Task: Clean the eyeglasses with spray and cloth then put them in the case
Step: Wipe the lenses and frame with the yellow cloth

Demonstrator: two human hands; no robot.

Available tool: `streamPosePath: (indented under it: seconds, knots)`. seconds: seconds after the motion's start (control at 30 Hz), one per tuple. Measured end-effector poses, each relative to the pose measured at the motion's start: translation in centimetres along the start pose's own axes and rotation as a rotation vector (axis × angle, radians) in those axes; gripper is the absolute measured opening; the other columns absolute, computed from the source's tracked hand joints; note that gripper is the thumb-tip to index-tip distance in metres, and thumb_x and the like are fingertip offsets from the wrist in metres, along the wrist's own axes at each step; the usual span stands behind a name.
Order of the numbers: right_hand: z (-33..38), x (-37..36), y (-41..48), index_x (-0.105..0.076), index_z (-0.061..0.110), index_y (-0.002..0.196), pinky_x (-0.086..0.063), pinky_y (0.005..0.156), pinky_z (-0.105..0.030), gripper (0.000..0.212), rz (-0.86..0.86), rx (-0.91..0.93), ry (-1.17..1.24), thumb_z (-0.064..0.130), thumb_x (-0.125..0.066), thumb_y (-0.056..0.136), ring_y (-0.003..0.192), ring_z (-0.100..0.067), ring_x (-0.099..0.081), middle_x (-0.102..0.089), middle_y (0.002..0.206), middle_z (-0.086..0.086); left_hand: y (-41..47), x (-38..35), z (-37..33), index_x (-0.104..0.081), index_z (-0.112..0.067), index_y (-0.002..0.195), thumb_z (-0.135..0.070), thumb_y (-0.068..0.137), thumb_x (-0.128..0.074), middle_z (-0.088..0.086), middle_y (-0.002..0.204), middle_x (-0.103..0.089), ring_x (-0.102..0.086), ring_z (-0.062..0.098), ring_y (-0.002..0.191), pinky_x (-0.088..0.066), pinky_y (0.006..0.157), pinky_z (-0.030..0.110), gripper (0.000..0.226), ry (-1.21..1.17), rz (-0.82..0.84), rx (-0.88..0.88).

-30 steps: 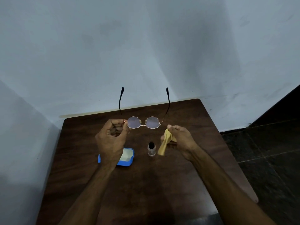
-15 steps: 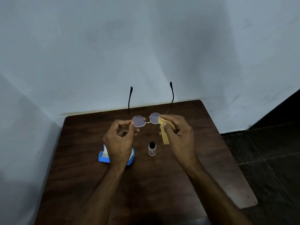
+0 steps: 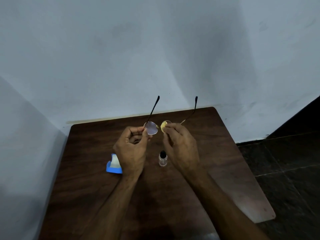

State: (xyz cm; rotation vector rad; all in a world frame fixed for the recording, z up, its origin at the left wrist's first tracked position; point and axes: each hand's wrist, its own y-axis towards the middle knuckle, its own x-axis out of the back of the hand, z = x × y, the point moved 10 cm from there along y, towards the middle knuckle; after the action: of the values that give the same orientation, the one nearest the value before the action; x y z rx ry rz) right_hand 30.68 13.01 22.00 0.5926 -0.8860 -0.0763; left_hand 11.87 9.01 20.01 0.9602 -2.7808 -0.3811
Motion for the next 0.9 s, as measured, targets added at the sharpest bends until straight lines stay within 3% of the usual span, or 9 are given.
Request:
streamPosePath:
  seconds: [0.17, 0.33, 0.43, 0.5, 0.6, 0.7, 0.9]
  knots:
    - [-1.8, 0.6, 0.8, -0.077, 0.009, 0.110, -0.062, 0.073, -0.037, 0.021, -0.002, -0.094, -0.045, 0.006, -0.073, 0.090, 0.098, -0.020, -0.070, -0.070, 0.120, -0.004, -0.3, 0.3, -0.6, -0.075, -0.015, 0.094, -0.010, 0.088, -0.084, -0.008, 0.084, -0.078, -0.079, 0.007, 0.076, -0.066, 0.074, 0.028, 0.013, 0.044, 0.014, -0.051]
    - [-0.4, -0.2, 1.3, -0.074, 0.009, 0.119, -0.060, 0.083, -0.035, 0.025, 0.034, -0.019, -0.011, 0.016, -0.062, 0.099, 0.108, -0.020, -0.066, -0.070, 0.125, -0.006, -0.4, -0.1, -1.6, -0.076, -0.016, 0.095, -0.013, 0.086, -0.087, -0.011, 0.085, -0.077, -0.076, 0.002, 0.078, -0.060, 0.074, 0.015, 0.015, 0.070, 0.020, -0.101]
    - [-1.0, 0.2, 0.3, -0.073, 0.009, 0.111, -0.059, 0.070, -0.040, 0.018, 0.022, -0.023, -0.040, 0.008, -0.070, 0.094, 0.098, -0.021, -0.063, -0.069, 0.113, -0.005, -0.3, 0.1, -0.8, -0.076, -0.014, 0.093, -0.014, 0.086, -0.088, -0.004, 0.082, -0.079, -0.079, 0.012, 0.076, -0.065, 0.074, 0.031, 0.013, 0.035, 0.010, -0.042]
    - [-1.7, 0.8, 0.5, -0.072, 0.008, 0.107, -0.060, 0.064, -0.043, 0.018, -0.016, -0.059, -0.088, 0.004, -0.074, 0.090, 0.094, -0.024, -0.064, -0.068, 0.110, -0.007, -0.4, 0.1, -0.4, -0.077, -0.014, 0.094, -0.026, 0.086, -0.088, 0.001, 0.083, -0.080, -0.080, 0.019, 0.076, -0.066, 0.073, 0.036, 0.018, 0.023, 0.038, -0.030]
    - [-1.4, 1.0, 0.9, -0.073, 0.006, 0.117, -0.063, 0.077, -0.039, 0.026, -0.052, -0.071, -0.078, 0.005, -0.075, 0.091, 0.107, -0.027, -0.068, -0.069, 0.126, -0.010, -0.6, 0.0, -1.1, -0.076, -0.016, 0.095, -0.047, 0.082, -0.081, 0.001, 0.086, -0.080, -0.080, 0.019, 0.078, -0.066, 0.074, 0.034, 0.034, -0.003, 0.061, -0.060]
    - [-0.3, 0.1, 0.2, -0.073, 0.006, 0.123, -0.061, 0.087, -0.037, 0.031, 0.002, -0.007, -0.032, 0.007, -0.073, 0.092, 0.114, -0.026, -0.067, -0.068, 0.133, -0.010, -0.5, 0.0, -1.6, -0.075, -0.017, 0.095, -0.047, 0.081, -0.080, -0.002, 0.086, -0.080, -0.080, 0.017, 0.077, -0.067, 0.075, 0.034, 0.033, -0.003, 0.041, -0.066]
    - [-1.5, 1.8, 0.4, -0.070, 0.007, 0.116, -0.059, 0.074, -0.035, 0.030, -0.087, -0.072, -0.086, 0.002, -0.074, 0.087, 0.096, -0.025, -0.065, -0.072, 0.112, -0.009, -0.6, -0.2, -0.8, -0.076, -0.013, 0.098, -0.055, 0.085, -0.079, 0.003, 0.088, -0.080, -0.081, 0.020, 0.080, -0.067, 0.077, 0.050, 0.044, -0.005, 0.065, -0.055]
